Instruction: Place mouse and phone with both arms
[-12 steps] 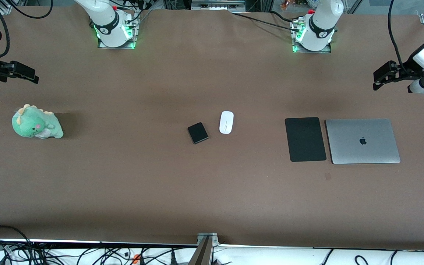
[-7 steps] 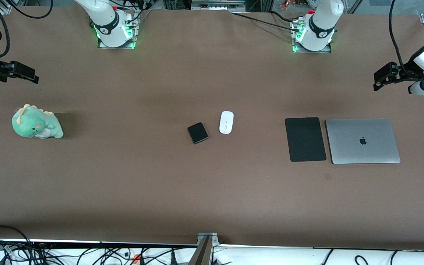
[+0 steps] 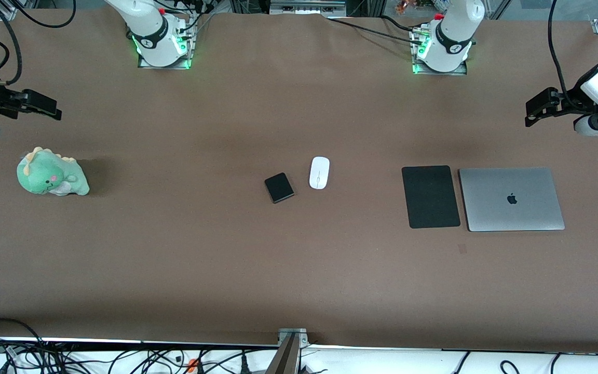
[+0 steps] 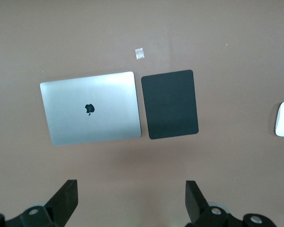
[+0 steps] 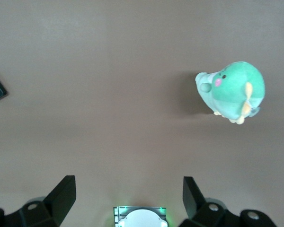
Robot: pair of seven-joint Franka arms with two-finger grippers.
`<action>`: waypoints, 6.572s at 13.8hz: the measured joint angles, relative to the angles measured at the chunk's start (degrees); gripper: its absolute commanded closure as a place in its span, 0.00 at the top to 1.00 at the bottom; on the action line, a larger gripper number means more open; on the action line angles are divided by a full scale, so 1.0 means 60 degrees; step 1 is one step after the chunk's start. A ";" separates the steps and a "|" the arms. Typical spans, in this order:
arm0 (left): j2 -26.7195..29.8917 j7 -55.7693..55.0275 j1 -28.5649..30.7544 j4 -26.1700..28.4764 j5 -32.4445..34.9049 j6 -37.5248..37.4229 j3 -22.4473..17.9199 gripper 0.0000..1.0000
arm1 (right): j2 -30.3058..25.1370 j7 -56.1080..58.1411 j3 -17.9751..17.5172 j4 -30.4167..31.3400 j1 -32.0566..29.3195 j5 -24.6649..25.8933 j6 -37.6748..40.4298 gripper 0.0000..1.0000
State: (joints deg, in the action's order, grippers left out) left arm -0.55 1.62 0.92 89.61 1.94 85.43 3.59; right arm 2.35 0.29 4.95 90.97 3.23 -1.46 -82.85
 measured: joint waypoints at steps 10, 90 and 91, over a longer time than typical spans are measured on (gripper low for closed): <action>-0.1985 -0.0050 -0.0163 0.0077 -0.1003 -0.0612 0.0807 1.00 | 0.0258 -0.0003 -0.0048 0.0002 0.0239 -0.0447 -0.0013 1.00; -0.1235 0.0794 0.0700 -0.1605 0.0201 -0.0971 0.0564 1.00 | 0.7199 -0.2496 -0.1016 0.0449 0.5983 0.1321 -1.1028 0.37; -0.0728 0.0801 0.0510 -0.0929 0.0190 -0.0282 0.0269 1.00 | 0.7153 -0.2496 -0.1014 0.0450 0.5982 0.1321 -1.0866 0.26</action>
State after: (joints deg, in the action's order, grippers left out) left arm -4.92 6.42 3.98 84.04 3.08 83.74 5.20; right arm 45.27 -14.68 -1.14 93.67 39.12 6.46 -148.04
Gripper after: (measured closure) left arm 0.000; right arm 0.185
